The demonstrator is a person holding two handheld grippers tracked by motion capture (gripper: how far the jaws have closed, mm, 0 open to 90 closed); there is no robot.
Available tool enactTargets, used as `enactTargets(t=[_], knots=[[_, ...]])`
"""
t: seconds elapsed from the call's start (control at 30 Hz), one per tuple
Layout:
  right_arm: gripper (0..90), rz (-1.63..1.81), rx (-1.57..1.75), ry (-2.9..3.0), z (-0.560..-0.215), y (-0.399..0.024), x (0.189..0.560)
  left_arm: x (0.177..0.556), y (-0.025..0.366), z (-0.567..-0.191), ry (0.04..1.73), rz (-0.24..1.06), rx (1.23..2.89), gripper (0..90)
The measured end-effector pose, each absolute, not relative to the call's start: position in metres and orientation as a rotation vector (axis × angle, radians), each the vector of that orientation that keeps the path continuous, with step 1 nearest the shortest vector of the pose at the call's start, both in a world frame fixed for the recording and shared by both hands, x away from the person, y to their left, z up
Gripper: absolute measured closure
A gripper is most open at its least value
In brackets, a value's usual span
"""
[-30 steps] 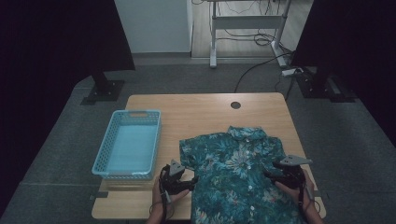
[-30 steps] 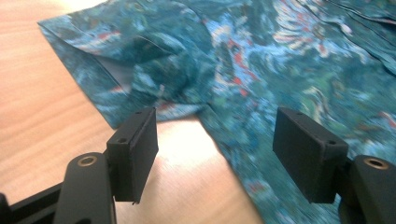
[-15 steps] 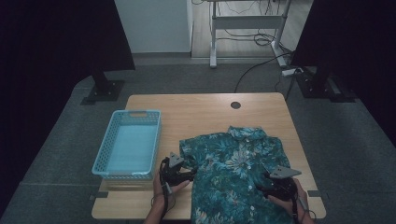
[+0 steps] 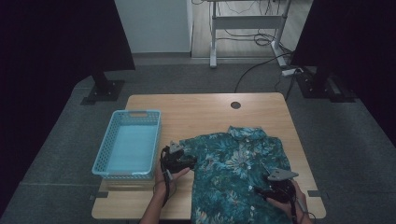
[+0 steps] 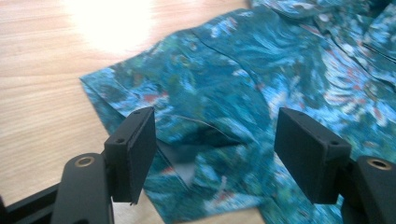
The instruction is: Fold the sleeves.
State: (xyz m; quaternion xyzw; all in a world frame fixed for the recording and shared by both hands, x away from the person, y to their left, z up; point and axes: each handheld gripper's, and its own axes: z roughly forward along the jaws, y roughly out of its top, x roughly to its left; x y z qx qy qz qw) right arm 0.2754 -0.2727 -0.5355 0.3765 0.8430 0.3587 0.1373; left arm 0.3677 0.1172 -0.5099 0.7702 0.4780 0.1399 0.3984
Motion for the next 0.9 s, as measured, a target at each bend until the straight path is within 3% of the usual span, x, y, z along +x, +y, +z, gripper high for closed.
enactTargets(t=[0.67,0.9], knots=[[38.3,1.064,1.081,2.422,-0.538,-0.274,0.274,0.402,0.119,-0.522,1.292,0.312,1.925,26.9],[38.3,1.067,1.082,2.419,-0.538,-0.275,0.274,0.406,0.121,-0.523,1.303,0.353,1.940,27.1]])
